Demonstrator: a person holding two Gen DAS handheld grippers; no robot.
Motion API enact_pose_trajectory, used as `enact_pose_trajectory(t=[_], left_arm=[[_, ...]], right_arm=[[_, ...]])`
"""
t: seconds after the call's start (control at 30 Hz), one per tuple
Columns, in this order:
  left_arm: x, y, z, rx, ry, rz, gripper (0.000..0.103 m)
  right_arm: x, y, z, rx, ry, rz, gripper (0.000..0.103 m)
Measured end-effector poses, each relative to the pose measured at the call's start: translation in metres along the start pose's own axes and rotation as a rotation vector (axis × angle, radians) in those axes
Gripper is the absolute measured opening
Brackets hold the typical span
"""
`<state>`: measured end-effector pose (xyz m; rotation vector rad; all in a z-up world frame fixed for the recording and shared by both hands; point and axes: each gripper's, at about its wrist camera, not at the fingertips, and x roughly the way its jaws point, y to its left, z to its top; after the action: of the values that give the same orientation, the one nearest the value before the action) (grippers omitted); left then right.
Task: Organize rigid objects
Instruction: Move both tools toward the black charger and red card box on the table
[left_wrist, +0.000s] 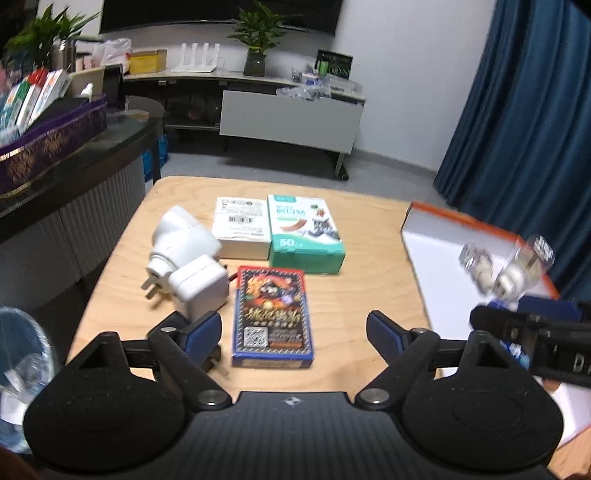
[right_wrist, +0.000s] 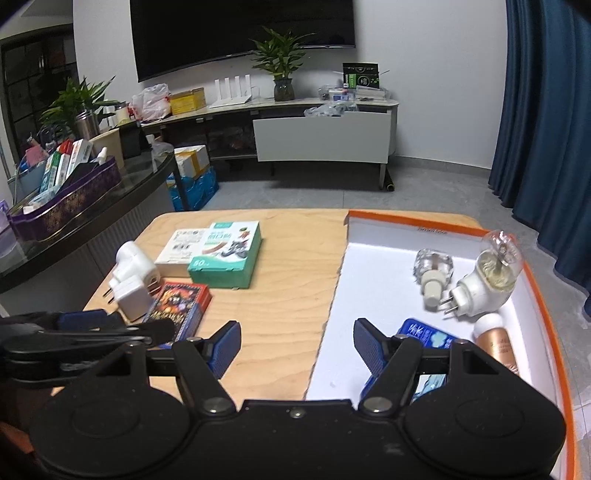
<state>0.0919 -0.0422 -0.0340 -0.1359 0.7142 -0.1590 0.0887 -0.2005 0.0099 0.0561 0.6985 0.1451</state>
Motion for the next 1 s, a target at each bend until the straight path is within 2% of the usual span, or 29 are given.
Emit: enact_pose_trajectory(t=[0.07, 0.2, 0.3, 0.47, 0.57, 0.73, 0.83, 0.9, 1.0], left_arm=[[-0.003, 0.007, -0.001, -0.004, -0.012, 0.013, 0.090], [-0.014, 0.037, -0.001, -0.027, -0.036, 0.090, 0.092], [-0.023, 0.062, -0.003, -0.055, -0.017, 0.082, 0.092], [-0.028, 0.077, -0.018, 0.014, 0.004, 0.102, 0.092], [-0.025, 0.083, -0.020, 0.009, 0.008, 0.070, 0.092], [-0.015, 0.079, -0.020, 0.087, 0.001, 0.049, 0.092], [-0.009, 0.081, -0.019, 0.060, 0.004, 0.035, 0.092], [-0.006, 0.083, -0.020, 0.032, 0.000, 0.022, 0.092], [-0.002, 0.084, -0.020, -0.016, -0.008, 0.026, 0.092]], right_arm=[[0.001, 0.002, 0.001, -0.018, -0.002, 0.017, 0.080], [0.019, 0.016, 0.001, -0.025, 0.040, 0.058, 0.080], [0.040, 0.037, 0.000, -0.019, 0.088, 0.125, 0.080], [0.074, 0.073, 0.003, -0.030, 0.129, 0.132, 0.080], [0.093, 0.085, 0.007, -0.001, 0.159, 0.153, 0.080], [0.122, 0.105, 0.011, -0.022, 0.177, 0.119, 0.081], [0.133, 0.107, 0.017, -0.019, 0.183, 0.133, 0.082], [0.141, 0.105, 0.020, 0.007, 0.221, 0.153, 0.085], [0.144, 0.110, 0.021, -0.025, 0.209, 0.133, 0.083]])
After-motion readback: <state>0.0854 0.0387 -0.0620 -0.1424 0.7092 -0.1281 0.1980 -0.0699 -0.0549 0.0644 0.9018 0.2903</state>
